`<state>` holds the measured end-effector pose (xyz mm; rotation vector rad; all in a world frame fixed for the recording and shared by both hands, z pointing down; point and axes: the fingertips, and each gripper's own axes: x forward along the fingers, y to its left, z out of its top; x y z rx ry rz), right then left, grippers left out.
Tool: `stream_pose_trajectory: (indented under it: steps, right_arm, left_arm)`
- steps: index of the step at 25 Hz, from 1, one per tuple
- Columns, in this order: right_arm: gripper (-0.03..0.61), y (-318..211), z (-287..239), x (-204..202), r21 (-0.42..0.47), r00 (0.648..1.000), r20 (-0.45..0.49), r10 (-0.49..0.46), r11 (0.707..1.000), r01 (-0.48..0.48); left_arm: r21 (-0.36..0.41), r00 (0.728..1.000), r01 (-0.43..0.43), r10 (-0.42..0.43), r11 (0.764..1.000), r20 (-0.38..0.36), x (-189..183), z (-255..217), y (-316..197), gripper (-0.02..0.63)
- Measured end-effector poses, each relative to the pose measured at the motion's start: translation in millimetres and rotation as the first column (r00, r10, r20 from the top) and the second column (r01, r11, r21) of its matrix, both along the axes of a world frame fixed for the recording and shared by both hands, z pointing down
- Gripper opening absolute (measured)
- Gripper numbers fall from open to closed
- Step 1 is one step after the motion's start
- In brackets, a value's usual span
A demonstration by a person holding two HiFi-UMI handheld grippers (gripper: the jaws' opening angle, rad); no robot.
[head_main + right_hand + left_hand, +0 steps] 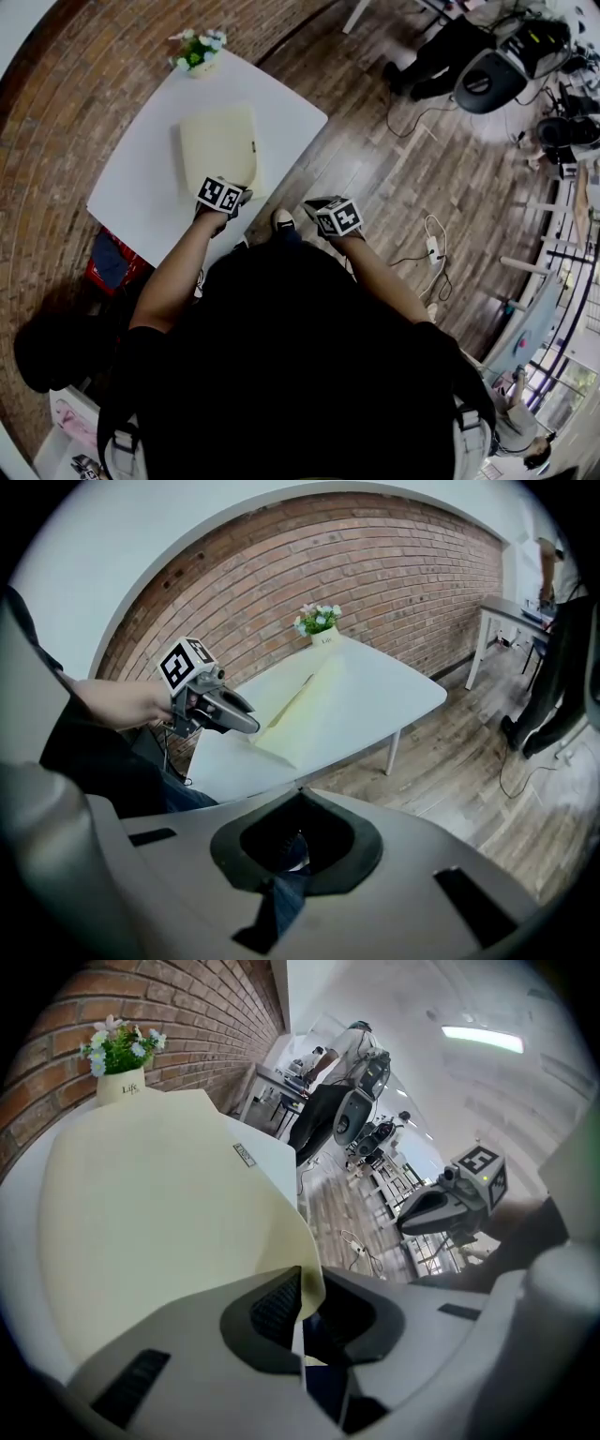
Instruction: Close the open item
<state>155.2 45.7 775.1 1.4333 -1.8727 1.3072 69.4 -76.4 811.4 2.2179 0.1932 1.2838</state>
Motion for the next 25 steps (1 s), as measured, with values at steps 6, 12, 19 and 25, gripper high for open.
stream_pose_trajectory:
  steps: [6,12,19,25]
  right_arm:
    - [0.021,8,-9,2,0.004,1.000,-0.001,0.007,1.000,-0.007]
    - [0.021,12,-9,4,0.006,1.000,0.002,0.020,1.000,-0.020]
    - [0.021,22,-1,11,0.001,0.999,0.013,0.048,0.999,-0.048]
    - [0.021,26,-2,12,-0.029,0.997,0.015,0.073,0.997,-0.072]
  left_arm:
    - [-0.022,0.999,-0.017,0.018,1.000,0.036,4,4,5,0.054]
    - [-0.039,0.997,-0.035,0.038,0.999,0.070,8,9,7,0.058]
    - [-0.075,0.991,-0.044,0.053,0.996,0.124,11,16,11,0.061]
    - [-0.116,0.982,-0.056,0.076,0.992,0.174,11,22,11,0.064]
